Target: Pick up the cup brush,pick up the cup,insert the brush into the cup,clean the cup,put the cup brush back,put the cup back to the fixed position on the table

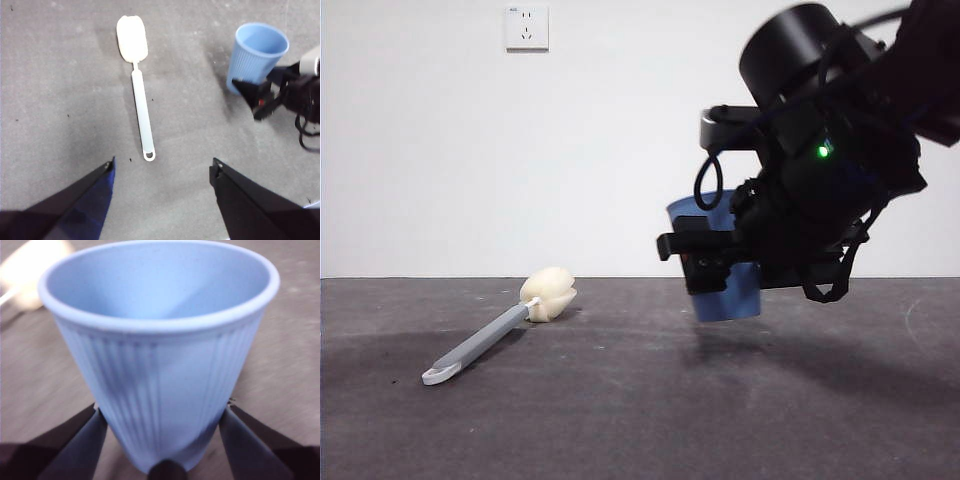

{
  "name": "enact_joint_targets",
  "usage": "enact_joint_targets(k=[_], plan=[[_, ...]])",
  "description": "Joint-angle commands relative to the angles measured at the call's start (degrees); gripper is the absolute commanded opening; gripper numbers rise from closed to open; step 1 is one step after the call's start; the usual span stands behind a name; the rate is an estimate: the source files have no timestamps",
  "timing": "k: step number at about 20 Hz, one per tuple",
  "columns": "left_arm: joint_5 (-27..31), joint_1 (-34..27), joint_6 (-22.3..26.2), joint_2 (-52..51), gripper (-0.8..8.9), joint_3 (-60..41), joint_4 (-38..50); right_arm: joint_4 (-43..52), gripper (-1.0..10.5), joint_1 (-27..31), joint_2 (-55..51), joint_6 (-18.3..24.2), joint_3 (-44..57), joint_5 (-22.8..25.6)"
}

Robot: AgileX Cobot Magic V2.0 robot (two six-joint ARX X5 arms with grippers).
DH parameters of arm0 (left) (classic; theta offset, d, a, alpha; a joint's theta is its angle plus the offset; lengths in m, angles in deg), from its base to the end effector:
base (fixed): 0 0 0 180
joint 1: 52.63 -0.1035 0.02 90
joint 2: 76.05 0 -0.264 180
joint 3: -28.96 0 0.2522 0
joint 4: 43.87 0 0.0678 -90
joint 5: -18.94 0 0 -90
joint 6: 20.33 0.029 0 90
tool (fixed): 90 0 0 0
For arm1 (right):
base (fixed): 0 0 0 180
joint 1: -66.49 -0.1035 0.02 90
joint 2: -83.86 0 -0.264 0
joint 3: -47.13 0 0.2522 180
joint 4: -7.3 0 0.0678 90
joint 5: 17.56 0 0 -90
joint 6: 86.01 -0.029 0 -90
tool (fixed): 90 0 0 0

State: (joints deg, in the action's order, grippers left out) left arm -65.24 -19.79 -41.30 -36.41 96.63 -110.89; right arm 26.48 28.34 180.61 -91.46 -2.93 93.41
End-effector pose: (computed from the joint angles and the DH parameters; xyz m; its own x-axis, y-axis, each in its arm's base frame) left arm 0.0977 -0.0596 0.3296 0.7047 -0.3341 -0.6259 0.2527 0.9425 -0.2186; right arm 0.2488 0.1822 0.1383 0.8724 0.2302 -0.4313 -0.2912 0.9533 -0.0803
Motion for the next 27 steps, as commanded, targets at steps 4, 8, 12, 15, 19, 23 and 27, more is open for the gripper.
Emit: enact_joint_targets(k=[4, 8, 12, 15, 19, 23, 27], plan=[[0.1, 0.2, 1.6, -0.1, 3.22, -0.2, 0.7, 5.3, -0.1, 4.9, 3.9, 1.0, 0.3, -3.6], [0.2, 0.2, 1.7, -0.1, 3.22, -0.2, 1.6, 7.9, -0.1, 7.5, 7.5, 0.5, 0.3, -8.7], [0.2, 0.2, 1.7, -0.1, 3.22, -0.2, 2.6, 5.7, -0.1, 8.3, 10.1, -0.1, 0.3, -11.1], [1.7, 0.2, 1.7, -0.1, 3.22, -0.2, 2.6, 2.6, -0.1, 7.6, 10.1, -0.1, 0.3, -13.7], [1.7, 0.2, 1.7, -0.1, 3.22, -0.2, 2.6, -1.8, 0.5, 7.2, 10.1, -0.1, 0.3, -13.5], [1.6, 0.2, 1.7, -0.1, 3.22, -0.2, 2.5, -5.1, 4.0, 7.2, 8.4, -0.2, 0.3, -13.6], [1.6, 0.2, 1.7, -0.1, 3.22, -0.2, 2.5, -7.8, 5.1, 7.3, 3.2, -0.6, 0.3, -13.4]])
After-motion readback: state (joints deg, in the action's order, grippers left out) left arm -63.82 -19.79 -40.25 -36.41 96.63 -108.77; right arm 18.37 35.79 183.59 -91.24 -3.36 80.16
